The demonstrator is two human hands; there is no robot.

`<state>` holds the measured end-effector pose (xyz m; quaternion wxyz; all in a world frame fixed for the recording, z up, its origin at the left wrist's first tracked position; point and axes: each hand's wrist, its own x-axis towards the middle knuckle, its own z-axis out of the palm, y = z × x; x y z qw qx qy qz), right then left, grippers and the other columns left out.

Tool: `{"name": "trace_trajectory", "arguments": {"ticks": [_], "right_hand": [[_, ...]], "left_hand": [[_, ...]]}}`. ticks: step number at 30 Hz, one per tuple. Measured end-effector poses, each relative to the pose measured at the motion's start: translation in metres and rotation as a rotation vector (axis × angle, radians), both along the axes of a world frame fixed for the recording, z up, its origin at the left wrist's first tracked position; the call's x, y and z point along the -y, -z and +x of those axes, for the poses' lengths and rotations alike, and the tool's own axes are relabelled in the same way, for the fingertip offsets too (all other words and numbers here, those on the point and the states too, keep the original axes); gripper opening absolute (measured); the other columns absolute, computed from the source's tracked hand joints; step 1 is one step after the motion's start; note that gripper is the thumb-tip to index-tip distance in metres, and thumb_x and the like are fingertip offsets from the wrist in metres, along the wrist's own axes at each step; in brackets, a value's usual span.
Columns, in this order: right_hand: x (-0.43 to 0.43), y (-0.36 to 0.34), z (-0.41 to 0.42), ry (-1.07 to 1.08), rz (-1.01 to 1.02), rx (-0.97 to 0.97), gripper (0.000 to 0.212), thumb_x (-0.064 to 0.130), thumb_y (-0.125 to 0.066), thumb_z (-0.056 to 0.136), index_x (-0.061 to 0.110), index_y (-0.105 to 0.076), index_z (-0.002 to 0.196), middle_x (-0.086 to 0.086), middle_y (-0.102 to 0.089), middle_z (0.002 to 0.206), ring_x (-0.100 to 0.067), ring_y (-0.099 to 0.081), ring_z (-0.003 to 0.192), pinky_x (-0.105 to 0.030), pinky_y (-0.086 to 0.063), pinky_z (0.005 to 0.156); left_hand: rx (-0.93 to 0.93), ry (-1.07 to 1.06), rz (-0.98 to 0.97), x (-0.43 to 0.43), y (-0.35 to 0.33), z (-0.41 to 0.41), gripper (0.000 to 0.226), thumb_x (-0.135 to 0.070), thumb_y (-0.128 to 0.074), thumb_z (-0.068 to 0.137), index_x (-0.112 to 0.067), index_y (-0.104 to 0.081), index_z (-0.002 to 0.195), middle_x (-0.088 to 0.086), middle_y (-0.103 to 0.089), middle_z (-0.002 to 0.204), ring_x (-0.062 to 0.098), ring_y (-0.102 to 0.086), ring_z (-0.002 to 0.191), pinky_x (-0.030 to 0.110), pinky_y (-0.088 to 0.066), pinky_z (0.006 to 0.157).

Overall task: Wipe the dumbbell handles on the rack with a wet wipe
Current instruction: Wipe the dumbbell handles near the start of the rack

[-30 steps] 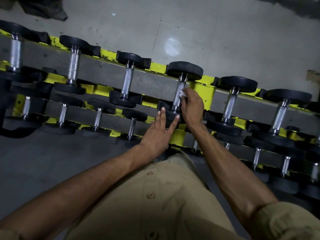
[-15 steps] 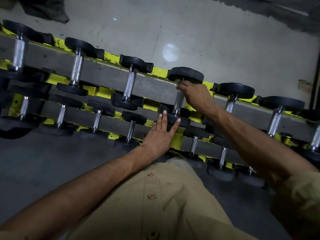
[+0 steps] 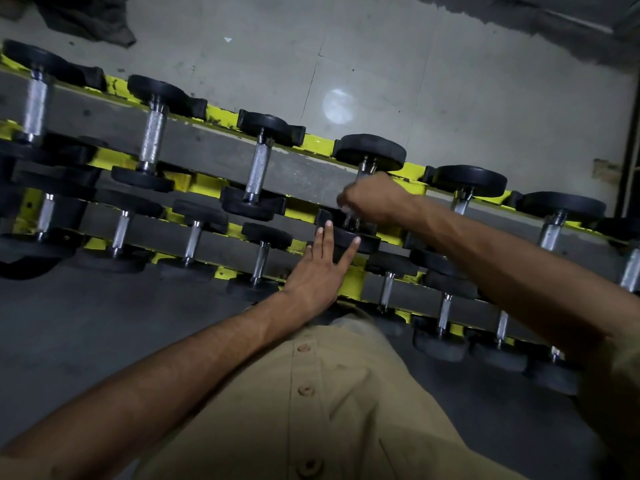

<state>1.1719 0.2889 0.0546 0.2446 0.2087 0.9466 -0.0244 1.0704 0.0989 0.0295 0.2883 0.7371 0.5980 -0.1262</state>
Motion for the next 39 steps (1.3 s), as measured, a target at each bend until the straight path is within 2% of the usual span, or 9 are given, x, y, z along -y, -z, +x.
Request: {"name": "trace_trajectory", "arguments": {"ticks": [5, 10, 15, 20, 25, 29, 34, 37, 39], "right_hand": [[-0.014, -0.007, -0.029, 0.135, 0.209, 0.131, 0.022, 0.004, -0.052, 0.098, 0.011, -0.067, 0.112, -0.010, -0.071, 0.103, -0.034, -0.070, 0.090, -0.036, -0.046, 0.062], [0.015, 0.010, -0.041, 0.158, -0.146, 0.278, 0.024, 0.019, -0.058, 0.099, 0.013, -0.065, 0.122, -0.010, -0.068, 0.112, -0.030, -0.064, 0.093, -0.036, -0.047, 0.072], [0.002, 0.009, -0.031, 0.189, -0.022, 0.172, 0.022, 0.020, -0.058, 0.099, 0.018, -0.066, 0.119, -0.009, -0.070, 0.109, -0.030, -0.066, 0.091, -0.033, -0.046, 0.068], [0.009, 0.020, -0.031, 0.213, -0.242, 0.128, 0.028, 0.019, -0.059, 0.094, 0.020, -0.070, 0.120, -0.010, -0.071, 0.109, -0.033, -0.066, 0.098, -0.032, -0.041, 0.066], [0.011, 0.023, 0.006, 0.302, -0.315, -0.135, 0.024, 0.012, -0.063, 0.084, 0.024, -0.077, 0.099, -0.004, -0.073, 0.097, -0.029, -0.066, 0.087, -0.032, -0.049, 0.062], [0.028, 0.046, 0.053, 0.617, -0.375, -0.427, 0.005, 0.012, -0.071, 0.084, 0.016, -0.071, 0.088, -0.005, -0.069, 0.086, -0.028, -0.064, 0.081, -0.035, -0.048, 0.066], [0.048, 0.090, 0.070, 1.313, -0.602, -0.638, 0.014, 0.019, -0.074, 0.086, 0.023, -0.062, 0.079, 0.002, -0.071, 0.079, -0.018, -0.064, 0.075, -0.033, -0.049, 0.067], [0.038, 0.096, 0.052, 1.544, -0.616, -0.678, 0.020, 0.016, -0.071, 0.086, 0.021, -0.057, 0.073, 0.000, -0.064, 0.070, -0.016, -0.056, 0.066, -0.028, -0.043, 0.060], [0.031, 0.094, 0.040, 1.741, -0.750, -0.799, 0.026, 0.004, -0.065, 0.088, 0.019, -0.054, 0.070, -0.006, -0.060, 0.066, -0.022, -0.059, 0.060, -0.032, -0.049, 0.057]], "left_hand": [[-0.011, 0.016, 0.000, -0.001, 0.001, -0.001, 0.102, -0.009, -0.052, 0.102, -0.020, 0.031, 0.160, 0.043, 0.034, 0.156, 0.055, 0.011, 0.155, 0.055, -0.022, 0.126], [-0.015, 0.015, -0.003, -0.002, -0.002, -0.002, 0.094, -0.013, -0.053, 0.102, -0.018, 0.017, 0.165, 0.045, 0.029, 0.157, 0.056, 0.009, 0.155, 0.056, -0.022, 0.127], [-0.004, 0.004, 0.013, 0.000, -0.001, -0.001, 0.098, -0.012, -0.052, 0.103, -0.020, 0.026, 0.162, 0.042, 0.032, 0.157, 0.055, 0.011, 0.156, 0.056, -0.022, 0.127], [-0.002, 0.010, 0.003, -0.002, -0.001, -0.001, 0.100, -0.016, -0.056, 0.102, -0.019, 0.023, 0.163, 0.044, 0.031, 0.157, 0.055, 0.010, 0.155, 0.056, -0.022, 0.127], [0.004, 0.000, 0.011, -0.001, 0.000, -0.002, 0.099, -0.013, -0.052, 0.102, -0.020, 0.026, 0.163, 0.043, 0.031, 0.158, 0.055, 0.011, 0.155, 0.056, -0.022, 0.127], [-0.003, 0.008, 0.012, -0.001, -0.001, -0.001, 0.102, -0.016, -0.054, 0.103, -0.019, 0.030, 0.160, 0.044, 0.031, 0.157, 0.056, 0.011, 0.155, 0.056, -0.021, 0.128], [-0.035, 0.019, -0.007, -0.001, -0.006, 0.002, 0.115, -0.025, -0.067, 0.098, -0.018, 0.030, 0.161, 0.043, 0.032, 0.157, 0.055, 0.010, 0.155, 0.053, -0.019, 0.128], [-0.045, 0.022, -0.007, 0.000, -0.008, 0.001, 0.113, -0.020, -0.063, 0.099, -0.018, 0.032, 0.159, 0.044, 0.033, 0.156, 0.055, 0.011, 0.155, 0.053, -0.020, 0.128], [-0.051, 0.029, -0.007, 0.000, -0.009, 0.000, 0.111, -0.018, -0.061, 0.099, -0.018, 0.033, 0.159, 0.043, 0.033, 0.156, 0.055, 0.011, 0.155, 0.053, -0.019, 0.129]]}}
